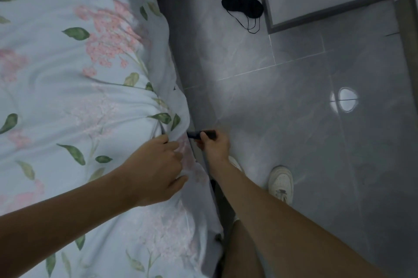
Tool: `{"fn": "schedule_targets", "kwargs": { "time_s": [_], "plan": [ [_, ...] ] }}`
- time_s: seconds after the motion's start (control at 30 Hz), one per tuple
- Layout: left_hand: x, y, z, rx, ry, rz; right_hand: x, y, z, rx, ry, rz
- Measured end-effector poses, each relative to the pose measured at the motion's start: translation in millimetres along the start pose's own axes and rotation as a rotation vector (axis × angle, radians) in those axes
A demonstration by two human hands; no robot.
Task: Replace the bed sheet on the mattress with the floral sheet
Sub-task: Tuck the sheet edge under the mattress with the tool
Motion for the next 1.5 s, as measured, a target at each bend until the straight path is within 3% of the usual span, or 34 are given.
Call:
{"fn": "schedule_targets", "kwargs": {
  "time_s": [0.13, 0.3, 0.47, 0.57, 0.7, 0.87, 0.97, 1.03, 1.23, 1.5],
  "plan": [
    [-10.0, 3.2, 0.8, 0.031, 0.018, 0.074, -32.3, 12.2, -11.3, -0.018, -0.085, 0.179],
    [-42.6, 27.1, -1.1, 0.049, 0.036, 0.107, 73.0, 13.9, 31.0, 0.075, -0.037, -0.097],
    [-32.4, 3.3, -8.7, 0.195, -0.175, -0.155, 111.0, -26.9, 79.2, 0.227, -0.145, 0.023],
    [-21.2, -44.8, -13.5, 0.402, -0.403, -0.257, 95.5, -60.0, 103.7, 0.308, -0.196, 0.112],
    [-50.2, -126.4, -32.6, 0.804, -0.562, -0.248, 60.1, -122.9, 129.5, 0.472, -0.309, 0.315],
    [-122.0, -232.5, -99.9, 1.267, -0.718, -0.182, 16.4, -225.6, 138.5, 1.043, -0.694, 0.733],
    [-172.3, -304.0, -162.0, 1.519, -0.806, -0.134, -6.0, -291.6, 99.4, 1.338, -0.926, 0.989],
    [-208.2, -355.8, -207.4, 1.656, -0.876, -0.062, -20.7, -328.9, 52.9, 1.416, -1.050, 1.114],
    [-317.3, -501.1, -331.8, 1.955, -0.987, 0.049, -63.1, -440.8, -134.8, 1.537, -1.307, 1.499],
    [-420.5, -639.2, -422.2, 2.134, -1.123, 0.060, -91.2, -563.2, -326.2, 1.563, -1.556, 1.699]
  ]
}}
Point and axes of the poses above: each hand's wrist, its own y-axis towards the middle knuckle, its own x-axis out of the back of the hand, z = x × y, the point moved 7 cm from there along y, towards the middle knuckle, and after that the axes turned 9 degrees about x, right-handed, at the moved point
